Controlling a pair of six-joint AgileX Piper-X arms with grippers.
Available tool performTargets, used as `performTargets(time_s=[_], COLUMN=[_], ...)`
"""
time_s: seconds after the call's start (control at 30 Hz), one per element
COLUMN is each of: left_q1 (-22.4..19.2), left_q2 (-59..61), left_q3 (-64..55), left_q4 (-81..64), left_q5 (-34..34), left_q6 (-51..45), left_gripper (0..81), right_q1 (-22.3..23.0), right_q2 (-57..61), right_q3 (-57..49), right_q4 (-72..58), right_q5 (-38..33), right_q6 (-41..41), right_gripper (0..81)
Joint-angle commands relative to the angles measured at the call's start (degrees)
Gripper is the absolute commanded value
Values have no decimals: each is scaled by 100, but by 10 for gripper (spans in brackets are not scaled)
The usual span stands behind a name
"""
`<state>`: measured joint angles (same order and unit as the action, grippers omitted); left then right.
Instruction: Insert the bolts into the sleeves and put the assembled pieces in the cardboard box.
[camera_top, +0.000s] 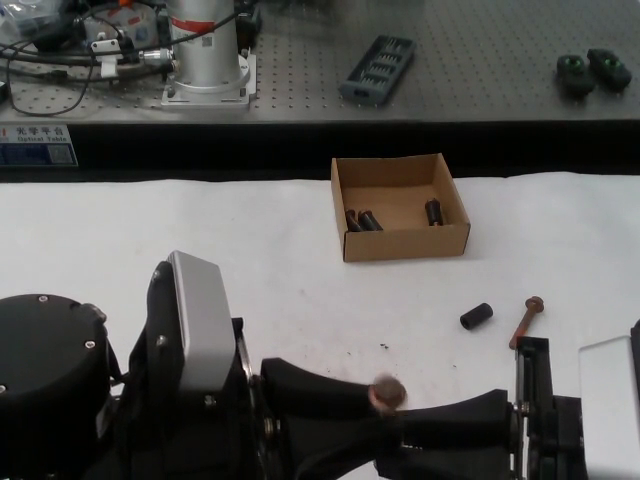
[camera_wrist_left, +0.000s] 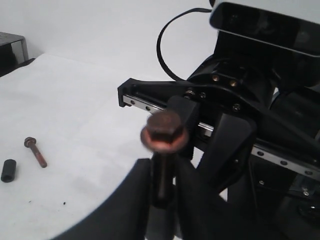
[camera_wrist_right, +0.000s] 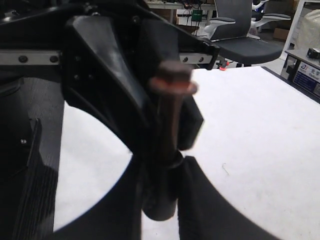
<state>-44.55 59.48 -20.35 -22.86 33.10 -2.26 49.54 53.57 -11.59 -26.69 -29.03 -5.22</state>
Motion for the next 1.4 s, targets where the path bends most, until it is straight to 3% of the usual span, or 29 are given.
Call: performTargets(time_s=[0.0, 0.07, 0.23, 0.53, 0.77, 0.87, 1.07, 1.2, 1.37], left_q1=[-13, -13, -13, -13, -13, -13, -13, -13, -13], left_q2=[1, 1, 1, 1, -42, -163, -510, -780, -1153], left_q3=[-7, -7, -7, -18, -18, -18, -18, -18, -18], left_q4=[5, 5, -132, -819, -1330, -1284, -775, -207, 599], left_q5=[-80, -97, -52, 75, 58, -49, -302, -672, -1772], left_q6=[-105, -137, -154, -565, -1072, -1078, -904, -648, -624], left_gripper=[366, 417, 342, 342, 337, 270, 2, 6, 6], right_q1=[-3, -3, -3, -3, -3, -3, -3, -3, -17], right_q2=[-64, -64, -64, -64, -64, -64, -64, -64, -64], right_q3=[-41, -41, -41, -41, -41, -41, -63, -71, -324], right_q4=[-363, -363, -327, -172, 66, 167, 193, 244, 874], right_q5=[102, 102, 102, 112, 899, 1363, 2149, 2410, 2903], right_q6=[134, 134, 133, 133, 175, 326, 856, 1093, 1205], right_gripper=[54, 54, 54, 54, 54, 54, 54, 54, 54])
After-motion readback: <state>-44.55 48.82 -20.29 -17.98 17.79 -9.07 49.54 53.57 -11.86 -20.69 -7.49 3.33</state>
